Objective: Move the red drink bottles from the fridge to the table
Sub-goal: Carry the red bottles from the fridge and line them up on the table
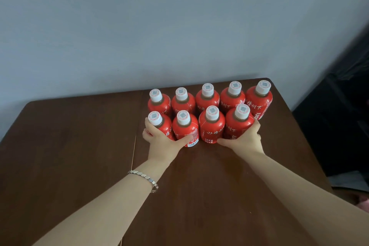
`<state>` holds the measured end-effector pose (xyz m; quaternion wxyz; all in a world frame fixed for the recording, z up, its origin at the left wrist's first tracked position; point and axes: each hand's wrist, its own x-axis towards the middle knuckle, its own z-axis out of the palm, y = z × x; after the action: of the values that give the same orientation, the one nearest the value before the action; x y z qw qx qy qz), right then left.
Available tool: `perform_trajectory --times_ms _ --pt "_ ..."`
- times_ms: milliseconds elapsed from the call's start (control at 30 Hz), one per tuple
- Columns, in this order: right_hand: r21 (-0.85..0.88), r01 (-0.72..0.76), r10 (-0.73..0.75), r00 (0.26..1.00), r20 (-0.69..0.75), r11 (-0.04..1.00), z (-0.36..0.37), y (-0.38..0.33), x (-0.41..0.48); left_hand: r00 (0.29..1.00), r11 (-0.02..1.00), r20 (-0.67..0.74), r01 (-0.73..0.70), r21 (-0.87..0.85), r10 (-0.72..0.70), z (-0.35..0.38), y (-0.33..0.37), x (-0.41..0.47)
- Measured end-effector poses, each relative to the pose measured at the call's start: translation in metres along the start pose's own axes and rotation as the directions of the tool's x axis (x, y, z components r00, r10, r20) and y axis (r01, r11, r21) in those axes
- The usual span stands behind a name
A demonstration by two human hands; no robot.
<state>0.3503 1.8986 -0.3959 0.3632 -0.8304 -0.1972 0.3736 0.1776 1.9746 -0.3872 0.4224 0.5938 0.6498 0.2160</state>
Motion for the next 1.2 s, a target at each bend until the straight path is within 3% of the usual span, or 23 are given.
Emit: perform_trajectory --times_ms 267,400,467,567,667,733,800,1000,1200 --pt "0.048 -0.045 0.047 0.998 -0.048 0.998 0.008 -0.005 -0.003 0.996 0.998 -0.084 -0.005 -0.056 0.0 0.008 -0.005 0.001" --pt "0.003 -0.095 0.095 0.994 -0.047 0.996 0.011 -0.011 -0.006 0.998 0.999 -0.047 0.044 0.002 -0.044 0.009 -0.003 -0.001" --pt "-0.088 -0.128 0.13 0.991 0.017 0.988 0.003 -0.016 -0.007 0.992 0.986 -0.001 0.127 0.112 -0.128 0.007 0.003 -0.007" --pt "-0.379 -0.114 0.227 0.937 0.266 0.918 -0.016 -0.022 -0.021 0.975 0.92 0.035 0.197 0.338 -0.221 0.005 0.014 -0.019" --pt "-0.515 0.016 0.222 0.89 0.398 0.857 -0.029 -0.026 -0.047 0.938 0.816 0.294 -0.02 0.577 -0.184 -0.005 0.03 -0.037" --pt "-0.537 0.082 0.187 0.884 0.428 0.84 -0.035 -0.03 -0.07 0.838 0.771 0.512 -0.196 0.606 -0.189 -0.017 0.046 -0.058" --pt "-0.536 0.105 0.165 0.887 0.431 0.838 -0.043 -0.033 -0.099 0.755 0.699 0.638 -0.377 0.608 -0.147 -0.027 0.058 -0.079" --pt "-0.573 0.084 0.124 0.942 0.313 0.815 -0.074 -0.018 -0.204 0.659 0.408 0.749 -0.705 0.58 0.074 -0.06 0.077 -0.152" --pt "-0.489 -0.05 0.107 0.99 0.089 0.871 -0.128 0.034 -0.329 0.422 0.247 0.895 -0.891 0.38 0.143 -0.058 0.08 -0.264"
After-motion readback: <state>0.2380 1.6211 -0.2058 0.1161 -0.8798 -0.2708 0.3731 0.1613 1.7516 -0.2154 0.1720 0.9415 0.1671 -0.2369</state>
